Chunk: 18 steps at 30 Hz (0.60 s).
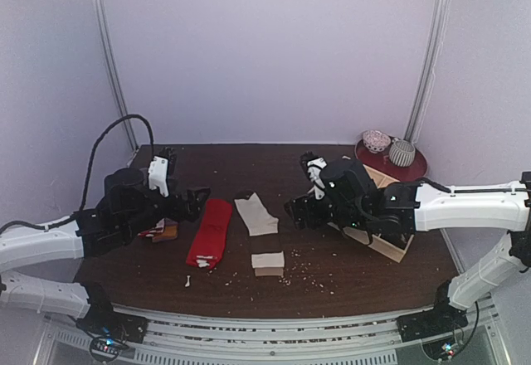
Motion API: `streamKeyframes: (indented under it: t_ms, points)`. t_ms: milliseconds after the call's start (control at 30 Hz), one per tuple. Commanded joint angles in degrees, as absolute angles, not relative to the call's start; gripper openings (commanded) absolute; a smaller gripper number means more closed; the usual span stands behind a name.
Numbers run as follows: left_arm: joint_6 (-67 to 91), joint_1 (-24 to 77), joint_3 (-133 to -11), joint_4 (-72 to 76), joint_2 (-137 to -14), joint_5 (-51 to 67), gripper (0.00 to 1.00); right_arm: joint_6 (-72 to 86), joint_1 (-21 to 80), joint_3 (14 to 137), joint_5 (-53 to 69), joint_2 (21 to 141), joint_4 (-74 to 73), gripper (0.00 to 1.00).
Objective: Roll the socks
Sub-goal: Pick up the pair of socks from the center of the board.
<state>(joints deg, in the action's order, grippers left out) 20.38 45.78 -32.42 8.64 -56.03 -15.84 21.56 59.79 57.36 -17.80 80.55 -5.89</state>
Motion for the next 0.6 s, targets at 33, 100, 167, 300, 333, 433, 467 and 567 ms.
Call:
streamKeyframes:
  t_ms: [33, 100, 167, 300, 333, 433, 467, 567]
  points:
    - [18.38, 45.48, -32.99, 10.66, -55.17, -15.98, 0.98, 18.71, 59.90, 54.58, -17.19, 77.67, -3.93, 1.00]
    - [17.88, 45.45, -32.54, 11.17, -54.50, -16.23, 0.98, 16.48, 59.74, 48.85, -15.15, 74.68, 2.10, 1.00]
    - [17.51, 45.46, -32.04, 11.44, -54.07, -16.07, 0.98, 15.10, 59.04, 43.84, -12.84, 71.51, 9.92, 1.00]
    - [17.15, 45.46, -31.40, 11.64, -54.15, -14.51, 0.98, 10.95, 58.22, 39.05, -8.22, 70.96, 16.05, 1.00]
    - [17.14, 45.46, -31.04, 11.91, -54.26, -14.46, 0.98, 8.69, 58.24, 37.25, -6.27, 71.01, 18.39, 0.98]
    - [17.23, 45.44, -30.68, 11.93, -54.95, -15.27, 0.98, 0.98, 58.20, 29.02, 1.59, 71.45, 31.32, 0.96]
    - [17.23, 45.44, -30.87, 11.57, -55.37, -15.52, 0.98, -1.86, 58.23, 26.49, 4.48, 72.21, 35.72, 0.96]
    - [17.70, 45.47, -30.90, 10.36, -55.88, -15.55, 0.98, -9.33, 58.25, 23.85, 10.43, 76.57, 40.38, 0.93]
